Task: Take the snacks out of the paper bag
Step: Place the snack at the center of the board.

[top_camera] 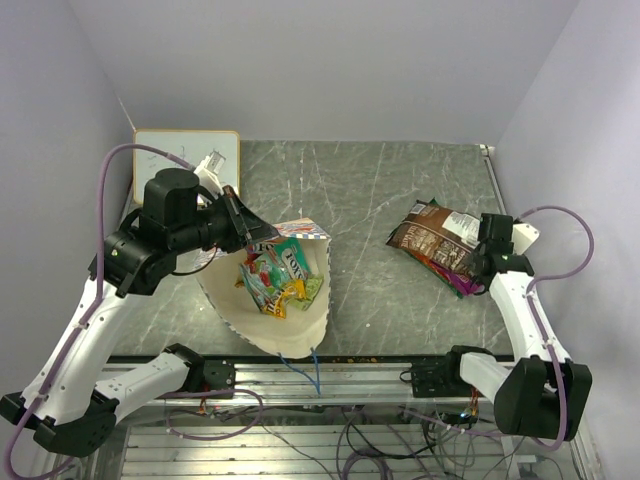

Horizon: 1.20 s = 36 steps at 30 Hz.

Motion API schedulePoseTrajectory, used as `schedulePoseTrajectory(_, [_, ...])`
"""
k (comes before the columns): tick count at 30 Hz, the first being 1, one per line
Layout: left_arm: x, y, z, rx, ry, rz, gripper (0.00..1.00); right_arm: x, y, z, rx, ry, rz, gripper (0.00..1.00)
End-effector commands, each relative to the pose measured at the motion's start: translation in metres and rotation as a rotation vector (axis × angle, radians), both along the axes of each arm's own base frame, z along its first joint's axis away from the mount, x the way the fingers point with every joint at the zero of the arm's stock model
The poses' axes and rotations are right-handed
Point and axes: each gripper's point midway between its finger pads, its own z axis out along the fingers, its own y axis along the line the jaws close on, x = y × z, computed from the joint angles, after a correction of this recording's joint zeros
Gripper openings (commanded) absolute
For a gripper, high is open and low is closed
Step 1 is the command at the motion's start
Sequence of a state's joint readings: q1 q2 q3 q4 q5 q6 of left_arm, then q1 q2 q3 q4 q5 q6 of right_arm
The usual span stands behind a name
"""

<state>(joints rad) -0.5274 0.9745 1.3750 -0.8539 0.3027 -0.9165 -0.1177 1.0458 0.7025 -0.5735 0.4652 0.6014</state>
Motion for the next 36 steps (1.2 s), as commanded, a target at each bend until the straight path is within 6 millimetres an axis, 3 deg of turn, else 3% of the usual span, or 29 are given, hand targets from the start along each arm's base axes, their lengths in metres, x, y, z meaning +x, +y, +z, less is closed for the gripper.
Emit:
schedulePoseTrajectory(1, [-0.005, -0.006, 0.015, -0.045, -0.039, -0.039, 0.07, -0.005, -0.011, 0.036, -0.036, -0.038, -0.064, 0.50])
schedulePoseTrajectory(7, [-0.008, -0.009, 0.022, -0.088, -0.052, -0.050, 0.07, 0.010, 0.008, 0.078, -0.007, -0.120, 0.080, 0.72])
schedulePoseTrajectory(13, [-0.010, -0.010, 0.026, -0.115, -0.054, -0.051, 0.07, 0.032, 0.040, 0.103, 0.004, -0.190, 0.314, 0.75])
schedulePoseTrajectory(17, [-0.010, -0.011, 0.025, -0.124, -0.049, -0.053, 0.07, 0.043, 0.062, 0.102, 0.014, -0.193, 0.467, 0.76])
schedulePoseTrajectory(21, [-0.011, -0.013, 0.026, -0.133, -0.048, -0.061, 0.07, 0.053, 0.105, 0.101, 0.117, -0.215, 0.685, 0.76])
schedulePoseTrajectory(24, [-0.011, -0.013, 0.025, -0.130, -0.046, -0.068, 0.07, 0.054, 0.154, 0.117, 0.200, -0.296, 0.896, 0.76])
schedulePoseTrajectory(27, [-0.012, -0.015, 0.025, -0.140, -0.051, -0.080, 0.07, 0.044, 0.207, 0.142, 0.274, -0.422, 1.115, 0.77])
schedulePoseTrajectory(30, [-0.013, -0.015, 0.028, -0.148, -0.059, -0.082, 0.07, 0.019, 0.260, 0.170, 0.325, -0.554, 1.342, 0.78])
schedulePoseTrajectory(33, [-0.013, -0.012, 0.034, -0.148, -0.082, -0.068, 0.07, -0.021, 0.307, 0.200, 0.364, -0.726, 1.564, 0.78])
schedulePoseTrajectory(36, [-0.013, -0.010, 0.038, -0.149, -0.093, -0.061, 0.07, -0.067, 0.335, 0.215, 0.373, -0.863, 1.784, 0.77])
